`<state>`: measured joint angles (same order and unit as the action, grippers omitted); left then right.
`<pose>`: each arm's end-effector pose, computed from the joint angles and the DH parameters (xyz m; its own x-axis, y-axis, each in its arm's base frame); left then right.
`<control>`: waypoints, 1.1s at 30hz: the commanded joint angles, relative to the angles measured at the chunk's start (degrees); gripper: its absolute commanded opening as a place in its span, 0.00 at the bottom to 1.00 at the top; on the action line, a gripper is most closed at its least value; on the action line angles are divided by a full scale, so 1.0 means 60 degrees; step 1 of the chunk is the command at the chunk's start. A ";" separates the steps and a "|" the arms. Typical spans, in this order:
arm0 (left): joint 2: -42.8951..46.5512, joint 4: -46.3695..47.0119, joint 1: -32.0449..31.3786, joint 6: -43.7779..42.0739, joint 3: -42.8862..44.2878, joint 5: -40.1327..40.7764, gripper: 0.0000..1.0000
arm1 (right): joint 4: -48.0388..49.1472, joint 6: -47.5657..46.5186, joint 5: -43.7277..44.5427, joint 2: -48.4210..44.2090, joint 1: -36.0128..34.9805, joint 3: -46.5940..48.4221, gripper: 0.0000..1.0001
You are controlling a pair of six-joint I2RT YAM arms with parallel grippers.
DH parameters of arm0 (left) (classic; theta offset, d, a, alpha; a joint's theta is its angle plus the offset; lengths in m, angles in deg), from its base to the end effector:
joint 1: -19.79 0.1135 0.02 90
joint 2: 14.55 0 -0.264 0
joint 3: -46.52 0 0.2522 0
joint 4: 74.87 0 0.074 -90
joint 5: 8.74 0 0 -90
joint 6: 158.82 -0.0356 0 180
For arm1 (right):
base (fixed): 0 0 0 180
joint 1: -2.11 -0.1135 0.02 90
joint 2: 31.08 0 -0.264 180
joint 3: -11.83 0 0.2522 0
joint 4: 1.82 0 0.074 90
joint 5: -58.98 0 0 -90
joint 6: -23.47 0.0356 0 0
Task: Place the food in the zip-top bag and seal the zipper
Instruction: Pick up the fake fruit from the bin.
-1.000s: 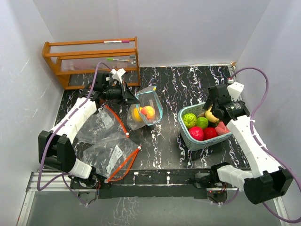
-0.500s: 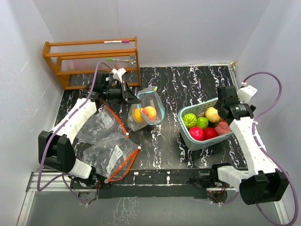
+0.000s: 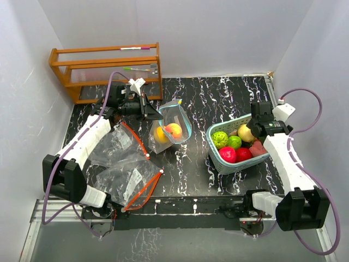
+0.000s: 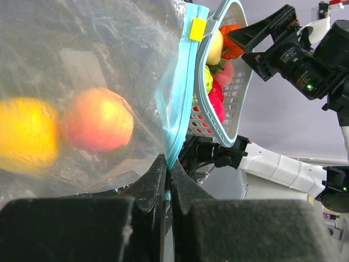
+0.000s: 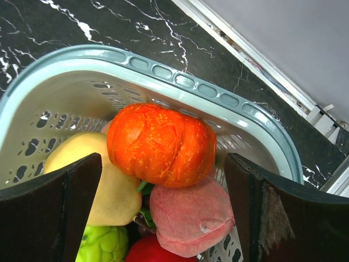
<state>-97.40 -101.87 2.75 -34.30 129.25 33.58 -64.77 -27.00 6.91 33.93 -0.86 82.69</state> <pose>0.3045 -0.1209 0.3303 -0.8275 -0.1454 -0.5423 0.4340 0.4472 -0.7821 0.2156 -0.0107 0.2928 -0.4605 0.4788 -0.7474 0.7593 0.6486 -0.0524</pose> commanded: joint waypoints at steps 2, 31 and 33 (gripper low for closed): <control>0.0557 0.0169 0.0036 -0.0001 -0.0012 -0.0366 0.00 | 0.0809 0.0288 0.0171 0.0229 0.0170 -0.0373 0.99; 0.0419 -0.0181 0.0036 -0.0226 0.0162 -0.0139 0.00 | 0.2443 -0.1937 -0.7285 -0.2285 0.0215 0.0535 0.42; 0.0380 -0.0128 0.0038 -0.0181 0.0162 -0.0132 0.00 | 0.3098 -0.1513 -0.8826 -0.2247 0.0137 0.0291 0.39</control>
<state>-97.20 -102.87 2.75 -35.39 129.23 33.86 -55.62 -36.13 -21.41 20.47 0.35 83.67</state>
